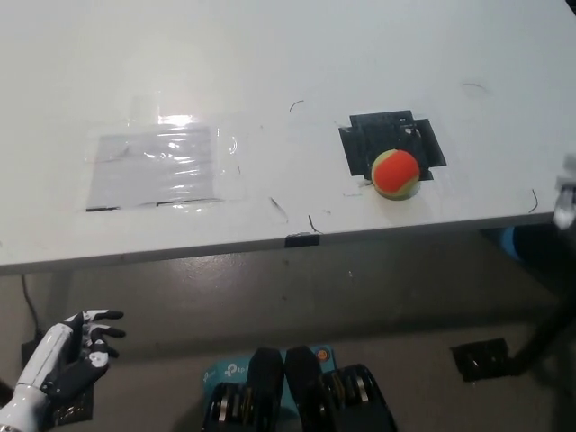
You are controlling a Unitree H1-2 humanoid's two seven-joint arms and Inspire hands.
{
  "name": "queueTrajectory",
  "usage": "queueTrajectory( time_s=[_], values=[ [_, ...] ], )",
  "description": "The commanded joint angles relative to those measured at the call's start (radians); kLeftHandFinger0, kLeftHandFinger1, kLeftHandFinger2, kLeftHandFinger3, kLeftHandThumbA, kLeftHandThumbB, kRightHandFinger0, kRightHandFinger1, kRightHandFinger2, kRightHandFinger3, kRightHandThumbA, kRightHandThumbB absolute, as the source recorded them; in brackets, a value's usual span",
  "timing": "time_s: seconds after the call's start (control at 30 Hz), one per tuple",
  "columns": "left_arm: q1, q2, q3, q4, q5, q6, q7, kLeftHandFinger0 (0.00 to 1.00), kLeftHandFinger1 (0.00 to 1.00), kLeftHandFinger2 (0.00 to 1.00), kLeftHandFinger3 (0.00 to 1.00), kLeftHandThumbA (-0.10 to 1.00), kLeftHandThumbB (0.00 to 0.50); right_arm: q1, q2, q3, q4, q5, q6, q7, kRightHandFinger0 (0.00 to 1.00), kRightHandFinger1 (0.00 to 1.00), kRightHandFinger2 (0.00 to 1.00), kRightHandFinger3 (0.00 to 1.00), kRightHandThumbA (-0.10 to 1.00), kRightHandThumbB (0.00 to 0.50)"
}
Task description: The robot uses right hand to squeeze a small tennis ball placed on the black area of the table
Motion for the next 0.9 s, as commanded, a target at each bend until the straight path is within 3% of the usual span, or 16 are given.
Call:
queueTrajectory(
  time_s=[0.0, 0.07, 0.13, 0.23, 0.27, 0.33, 0.43, 0.53, 0.67, 0.8, 0.87],
  values=[
    [-0.007, 0.019, 0.007, -0.042, 0.012, 0.018, -0.017, 0.42, 0.51, 0.61, 0.71, 0.0, 0.032, -0.162, -0.055, 0.026, -0.032, -0.047, -0.005, 0.036, 0.41, 0.58, 0.79, 1.0, 0.22, 0.262],
    [-0.003, 0.017, 0.013, -0.044, -0.001, 0.015, -0.019, 0.41, 0.5, 0.6, 0.7, 0.0, 0.038, -0.232, -0.06, 0.059, -0.033, -0.062, 0.032, 0.06, 0.28, 0.51, 0.75, 0.97, 0.29, 0.284],
    [-0.001, 0.013, 0.016, -0.042, -0.007, 0.007, -0.019, 0.39, 0.48, 0.59, 0.69, -0.03, 0.032, -0.267, -0.061, 0.092, -0.03, -0.066, 0.045, 0.086, 0.28, 0.56, 0.75, 0.97, 0.31, 0.297],
    [-0.003, 0.016, 0.012, -0.042, 0.002, 0.007, -0.018, 0.39, 0.48, 0.6, 0.7, -0.05, 0.03, -0.3, -0.091, 0.155, -0.027, -0.075, 0.12, 0.167, 0.56, 0.8, 0.96, 1.0, 0.3, 0.312],
    [-0.004, 0.018, 0.012, -0.042, 0.005, 0.005, -0.018, 0.4, 0.49, 0.6, 0.69, -0.04, 0.031, -0.306, -0.095, 0.164, -0.023, -0.07, 0.133, 0.179, 0.62, 0.84, 0.98, 1.0, 0.31, 0.306],
    [-0.006, 0.018, 0.017, -0.047, -0.001, 0.023, -0.019, 0.42, 0.5, 0.6, 0.69, -0.01, 0.039, -0.336, -0.096, 0.187, 0.015, -0.024, 0.198, 0.23, 0.82, 1.0, 1.0, 1.0, 0.29, 0.351],
    [-0.006, 0.018, 0.017, -0.046, 0.0, 0.017, -0.02, 0.41, 0.5, 0.62, 0.7, -0.01, 0.031, -0.36, -0.117, 0.249, 0.108, -0.051, 0.202, 0.286, 0.98, 1.0, 1.0, 1.0, 0.39, 0.377],
    [-0.006, 0.017, 0.019, -0.041, -0.001, 0.007, -0.021, 0.39, 0.48, 0.59, 0.7, -0.03, 0.04, -0.361, -0.121, 0.299, 0.18, -0.088, 0.189, 0.293, 1.0, 1.0, 1.0, 1.0, 0.46, 0.434],
    [0.001, 0.019, 0.022, -0.048, 0.0, 0.016, -0.021, 0.41, 0.5, 0.6, 0.7, 0.0, 0.038, -0.361, -0.128, 0.36, 0.218, -0.112, 0.202, 0.331, 1.0, 1.0, 1.0, 1.0, 0.48, 0.439],
    [0.003, 0.024, 0.022, -0.045, 0.005, 0.009, -0.025, 0.4, 0.5, 0.61, 0.7, -0.01, 0.033, -0.366, -0.121, 0.41, 0.264, -0.166, 0.212, 0.324, 1.0, 1.0, 1.0, 1.0, 0.53, 0.497],
    [0.003, 0.024, 0.022, -0.047, 0.008, 0.019, -0.025, 0.4, 0.5, 0.61, 0.7, -0.02, 0.032, -0.374, -0.12, 0.436, 0.278, -0.205, 0.231, 0.317, 1.0, 1.0, 1.0, 1.0, 0.61, 0.5]
  ],
)
